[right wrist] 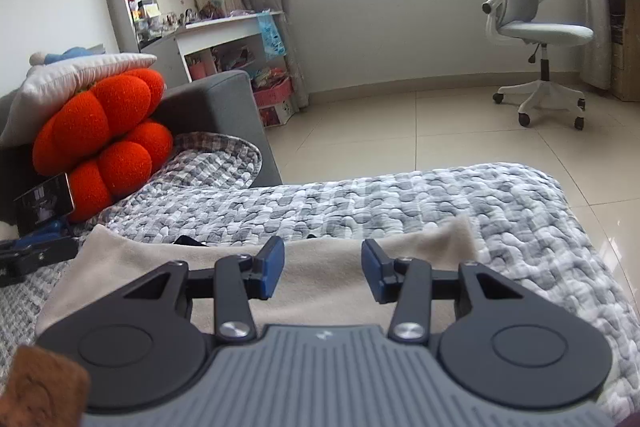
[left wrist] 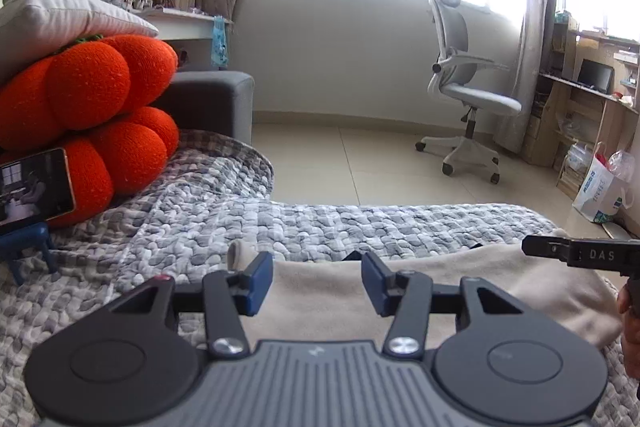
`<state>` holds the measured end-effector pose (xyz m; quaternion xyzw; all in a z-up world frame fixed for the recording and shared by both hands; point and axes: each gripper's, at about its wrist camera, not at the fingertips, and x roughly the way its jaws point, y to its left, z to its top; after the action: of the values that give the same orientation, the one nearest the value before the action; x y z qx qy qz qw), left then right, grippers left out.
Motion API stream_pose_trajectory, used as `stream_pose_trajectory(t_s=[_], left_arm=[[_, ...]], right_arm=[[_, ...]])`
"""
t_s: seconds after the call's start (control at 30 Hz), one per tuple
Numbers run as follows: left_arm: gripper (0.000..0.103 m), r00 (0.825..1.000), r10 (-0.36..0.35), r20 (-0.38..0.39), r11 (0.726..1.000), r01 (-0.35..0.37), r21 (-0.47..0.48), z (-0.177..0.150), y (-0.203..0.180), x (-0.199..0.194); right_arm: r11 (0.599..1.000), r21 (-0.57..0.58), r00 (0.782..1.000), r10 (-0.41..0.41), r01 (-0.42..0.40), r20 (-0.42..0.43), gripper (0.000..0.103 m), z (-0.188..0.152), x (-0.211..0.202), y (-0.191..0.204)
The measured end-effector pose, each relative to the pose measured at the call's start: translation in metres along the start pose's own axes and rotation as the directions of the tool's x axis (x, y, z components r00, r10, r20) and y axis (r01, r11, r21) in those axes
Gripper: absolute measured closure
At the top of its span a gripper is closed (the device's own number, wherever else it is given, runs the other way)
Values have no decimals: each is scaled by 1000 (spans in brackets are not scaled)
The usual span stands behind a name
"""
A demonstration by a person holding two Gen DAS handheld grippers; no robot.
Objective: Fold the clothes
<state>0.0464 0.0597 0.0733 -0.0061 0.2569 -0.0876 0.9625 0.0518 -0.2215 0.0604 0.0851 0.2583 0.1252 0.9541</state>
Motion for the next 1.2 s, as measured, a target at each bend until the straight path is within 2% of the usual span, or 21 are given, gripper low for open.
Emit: stream_pose_trajectory(t_s=[0.13, 0.2, 0.37, 0.43, 0.5, 0.67, 0.77, 0.9, 0.97, 1.03, 1.1, 1.2], left_arm=[[54, 989, 74, -130, 997, -77, -21, 1, 9, 50], [57, 977, 111, -184, 992, -120, -35, -5, 16, 65], [57, 980, 134, -150, 991, -133, 16, -15, 15, 67], [56, 981, 128, -142, 992, -129, 4, -16, 16, 65], [56, 983, 117, -142, 993, -119, -9, -16, 20, 64], [56, 984, 105, -143, 994, -108, -16, -16, 23, 67], [56, 985, 97, -140, 994, -103, -34, -17, 25, 66], [56, 986, 72, -151, 994, -84, -73, -13, 30, 64], [59, 985, 77, -154, 993, -90, -74, -8, 29, 54], [55, 988, 108, -106, 994, -110, -15, -6, 19, 34], [53, 990, 111, -82, 994, -110, 22, -10, 10, 17], [53, 994, 73, -83, 997, -72, 19, -21, 3, -4]], right_arm=[[999, -17, 996, 32, -34, -87, 57, 3, 28, 5], [1000, -10, 990, 10, -12, -142, 57, 0, 44, -1], [1000, 2, 993, -6, 7, -116, 63, -8, 44, -18], [999, 16, 994, -31, 33, -102, 71, -7, 41, -23], [997, 22, 994, -65, 68, -91, 75, -6, 36, -30], [979, -51, 977, -201, 198, -76, 74, -8, 27, -46], [982, -38, 979, -190, 187, -75, 74, -10, 23, -57], [973, -80, 973, -221, 216, -67, 73, -8, 25, -46], [977, -52, 978, -209, 208, -24, 65, -5, 12, -39], [987, -40, 988, -153, 153, 1, 60, -6, -2, -29], [994, -58, 996, -92, 91, -5, 59, -9, -13, -18], [996, -73, 997, 38, -43, -65, 57, -17, -21, -5]])
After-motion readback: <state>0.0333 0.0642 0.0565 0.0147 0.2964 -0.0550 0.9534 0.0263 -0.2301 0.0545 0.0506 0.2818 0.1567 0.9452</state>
